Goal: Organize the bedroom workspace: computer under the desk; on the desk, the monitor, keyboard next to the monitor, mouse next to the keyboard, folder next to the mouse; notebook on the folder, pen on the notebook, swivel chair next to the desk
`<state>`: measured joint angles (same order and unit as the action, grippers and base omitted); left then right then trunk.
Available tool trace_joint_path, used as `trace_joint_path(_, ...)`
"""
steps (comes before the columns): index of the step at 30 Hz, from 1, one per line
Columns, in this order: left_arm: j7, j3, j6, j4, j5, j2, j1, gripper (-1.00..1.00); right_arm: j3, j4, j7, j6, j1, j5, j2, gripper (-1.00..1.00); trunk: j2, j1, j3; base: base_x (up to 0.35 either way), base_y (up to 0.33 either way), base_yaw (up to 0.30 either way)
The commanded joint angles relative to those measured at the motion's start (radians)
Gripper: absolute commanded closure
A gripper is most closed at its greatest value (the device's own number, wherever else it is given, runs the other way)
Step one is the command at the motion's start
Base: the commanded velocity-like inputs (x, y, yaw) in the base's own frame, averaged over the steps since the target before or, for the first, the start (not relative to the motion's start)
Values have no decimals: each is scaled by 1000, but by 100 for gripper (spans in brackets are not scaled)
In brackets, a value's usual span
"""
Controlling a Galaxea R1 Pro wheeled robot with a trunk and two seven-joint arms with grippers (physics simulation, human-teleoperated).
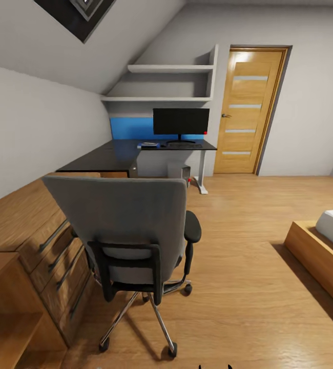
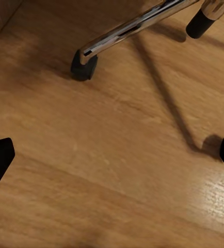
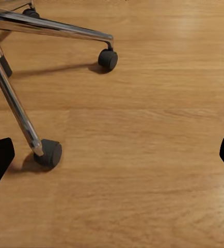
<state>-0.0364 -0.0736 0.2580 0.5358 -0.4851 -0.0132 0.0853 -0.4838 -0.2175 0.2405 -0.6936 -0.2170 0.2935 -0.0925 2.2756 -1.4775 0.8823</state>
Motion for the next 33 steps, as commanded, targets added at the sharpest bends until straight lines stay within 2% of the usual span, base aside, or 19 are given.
trace_joint_path(1,-4,-7,5,0,-10,1,1,-100,-9,1,5,-5,-1,7,0,-100,0,0,1,0,0,17)
trace_joint_path(7,-4,-6,6,0,-12,2,1,-100,-9,1,5,-10,-1,6,0,-100,0,0,1,-65,0,8)
trace_joint_path(17,-3,-6,6,0,-12,2,1,-100,-9,1,5,-12,-1,6,0,-100,0,0,1,-252,0,1)
trace_joint_path(28,-3,-6,6,0,-12,2,1,-100,-9,1,5,-12,-1,7,0,-100,0,0,1,-40,0,0)
trace_joint_path(33,-3,-6,6,0,-12,2,1,-100,-9,1,5,-11,-1,8,0,-100,0,0,1,-57,132,0)
